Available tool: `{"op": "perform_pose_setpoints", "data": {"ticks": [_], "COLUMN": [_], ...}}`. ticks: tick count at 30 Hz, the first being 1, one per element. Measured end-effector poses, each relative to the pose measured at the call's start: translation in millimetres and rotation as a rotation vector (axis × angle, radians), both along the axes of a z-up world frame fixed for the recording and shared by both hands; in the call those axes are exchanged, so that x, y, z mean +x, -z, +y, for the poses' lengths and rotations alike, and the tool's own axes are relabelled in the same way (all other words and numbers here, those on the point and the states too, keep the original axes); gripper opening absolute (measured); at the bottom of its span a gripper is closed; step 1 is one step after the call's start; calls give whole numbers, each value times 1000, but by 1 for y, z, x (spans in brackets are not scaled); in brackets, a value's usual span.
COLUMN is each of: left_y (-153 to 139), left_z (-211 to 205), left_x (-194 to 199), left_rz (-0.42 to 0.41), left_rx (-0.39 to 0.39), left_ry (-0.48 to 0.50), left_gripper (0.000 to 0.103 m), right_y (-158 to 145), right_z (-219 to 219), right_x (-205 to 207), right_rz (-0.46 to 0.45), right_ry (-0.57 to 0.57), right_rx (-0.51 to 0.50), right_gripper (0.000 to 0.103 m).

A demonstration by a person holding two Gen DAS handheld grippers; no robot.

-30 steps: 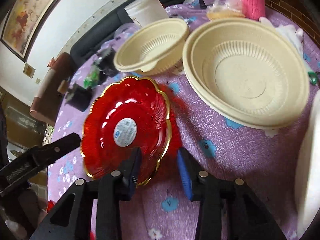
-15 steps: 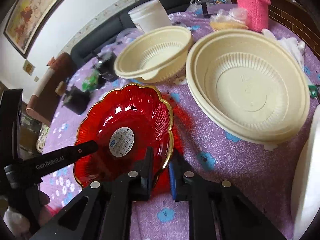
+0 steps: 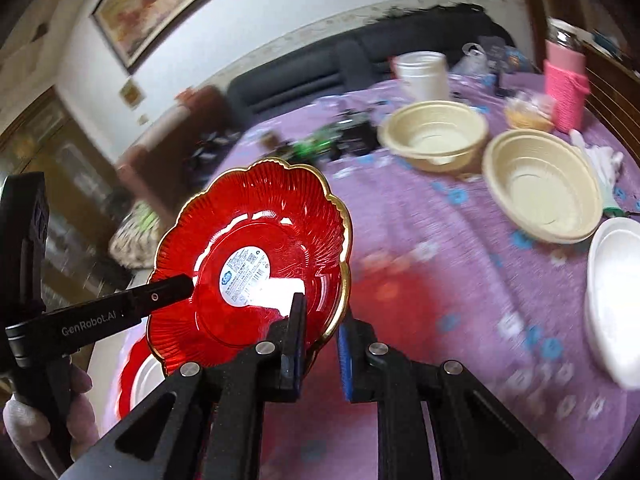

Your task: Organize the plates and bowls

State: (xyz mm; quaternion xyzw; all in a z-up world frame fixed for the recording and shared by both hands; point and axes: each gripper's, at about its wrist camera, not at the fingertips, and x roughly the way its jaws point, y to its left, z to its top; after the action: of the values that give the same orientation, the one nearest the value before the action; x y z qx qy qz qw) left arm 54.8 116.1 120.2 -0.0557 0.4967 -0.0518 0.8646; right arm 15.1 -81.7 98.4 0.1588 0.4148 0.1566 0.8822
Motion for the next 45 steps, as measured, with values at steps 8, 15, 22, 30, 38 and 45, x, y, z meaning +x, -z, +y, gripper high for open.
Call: {"op": "perform_pose_setpoints", "data": {"ticks": [8,15,22,30,38,45], "left_y": [2,27,51,28,-3,-21], "left_z": [76,108,119,119,101,58], "left_x": [-85,-113,-120,-138,-171,-193], "left_rz": [-42,-17,15,-138,-300,-404], "left_rx": [-5,-5,-17,45,90,134], "left_ry": [-150,-227,-260,-291,-309,-236], "left_gripper": [25,25,25,58,68,71], "right_y": [3,25,44,25,-9,-25], "right_z": [73,109,121,128,104,72], "right_x": [-49,-61,-59,-83,-124,-142], "right_rz": [7,42,66,-90,-297,-388], "right_ry": [-166,-238,-248,-279,-148,-30], "right_rx": [-13,-37,-70,-139,-277,-382], "right_gripper": [16,16,19,36,50,61]}}
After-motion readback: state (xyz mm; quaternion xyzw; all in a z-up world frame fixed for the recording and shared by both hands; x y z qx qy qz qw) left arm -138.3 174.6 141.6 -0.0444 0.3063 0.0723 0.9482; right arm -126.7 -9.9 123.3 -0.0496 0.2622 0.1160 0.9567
